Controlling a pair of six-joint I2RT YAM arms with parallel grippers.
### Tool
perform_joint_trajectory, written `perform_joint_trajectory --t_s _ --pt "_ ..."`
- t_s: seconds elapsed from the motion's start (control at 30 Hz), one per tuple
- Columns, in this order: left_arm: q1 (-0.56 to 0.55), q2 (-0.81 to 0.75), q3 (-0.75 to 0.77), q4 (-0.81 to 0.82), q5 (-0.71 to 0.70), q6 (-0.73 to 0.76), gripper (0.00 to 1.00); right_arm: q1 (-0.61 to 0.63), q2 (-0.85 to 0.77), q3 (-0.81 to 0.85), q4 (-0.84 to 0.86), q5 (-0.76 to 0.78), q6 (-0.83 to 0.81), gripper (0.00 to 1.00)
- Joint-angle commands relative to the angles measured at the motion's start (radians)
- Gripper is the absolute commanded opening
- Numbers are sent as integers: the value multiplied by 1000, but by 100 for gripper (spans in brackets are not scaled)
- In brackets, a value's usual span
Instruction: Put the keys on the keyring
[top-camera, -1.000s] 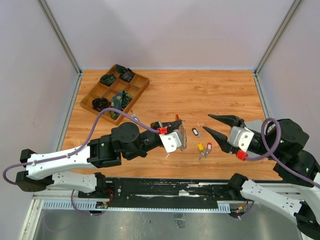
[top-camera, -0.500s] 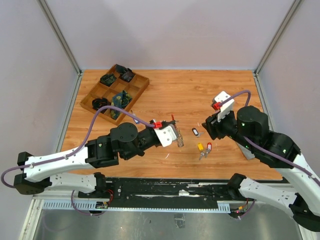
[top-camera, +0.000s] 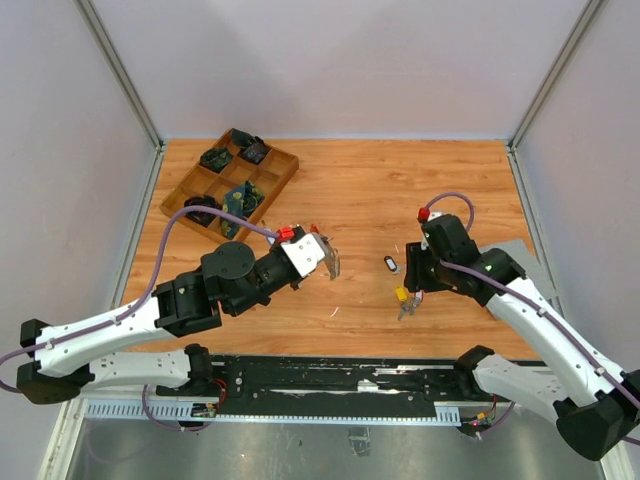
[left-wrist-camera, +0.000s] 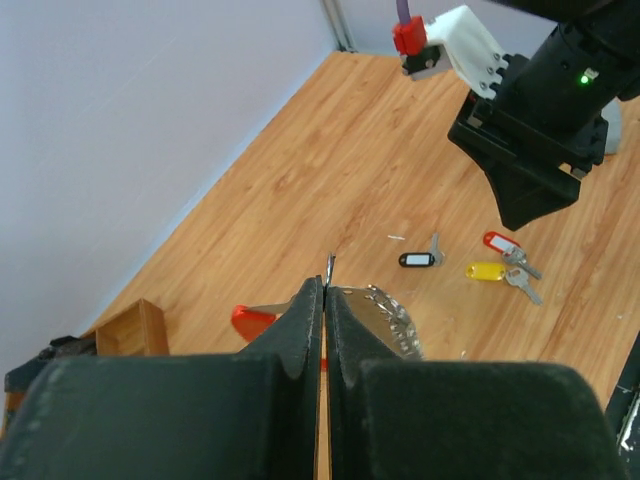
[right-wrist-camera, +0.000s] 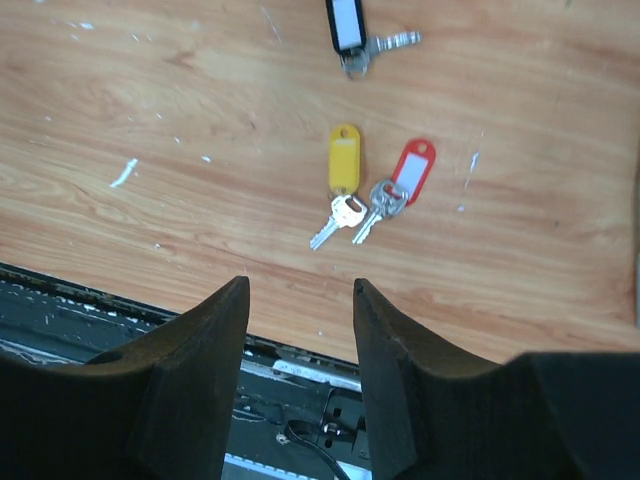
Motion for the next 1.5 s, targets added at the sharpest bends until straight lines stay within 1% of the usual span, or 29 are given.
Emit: perform_joint_trajectory --t_s 0.0,0.13,0.2,0.33,0.4,0.53,0.6,0.67,0.77,0.9,1.17,1.47 --pt "4 -34 -27 18 -21 -50 1 -9 6 -92 24 25 159 47" --pt "3 -47 -40 13 -26 -77 1 -11 48 -158 58 68 184 45" --pt "3 -52 -45 13 -29 -87 1 -31 70 -190 88 76 187 44" --pt "4 -55 -53 11 -27 -100 1 -118 114 -238 170 -21 180 39" --pt "3 -55 -54 7 -26 -105 1 -125 138 -237 189 -49 162 38" --pt "4 -56 -60 8 -31 -108 1 -123 208 -196 125 -26 111 38" --pt "4 -55 -65 16 -32 -109 1 -120 240 -184 104 -1 87 35" --pt "3 -50 -69 23 -28 -109 1 -106 289 -159 78 30 64 33" --pt "3 -40 -63 25 -25 -107 1 -76 368 -118 39 73 43 32" --pt "3 -37 -54 19 -24 -106 1 -59 450 -99 44 48 24 33" --pt "4 -62 -62 10 -33 -113 0 -47 507 -98 46 47 9 33" --pt "4 -50 -55 18 -29 -104 1 -47 539 -95 69 73 4 28"
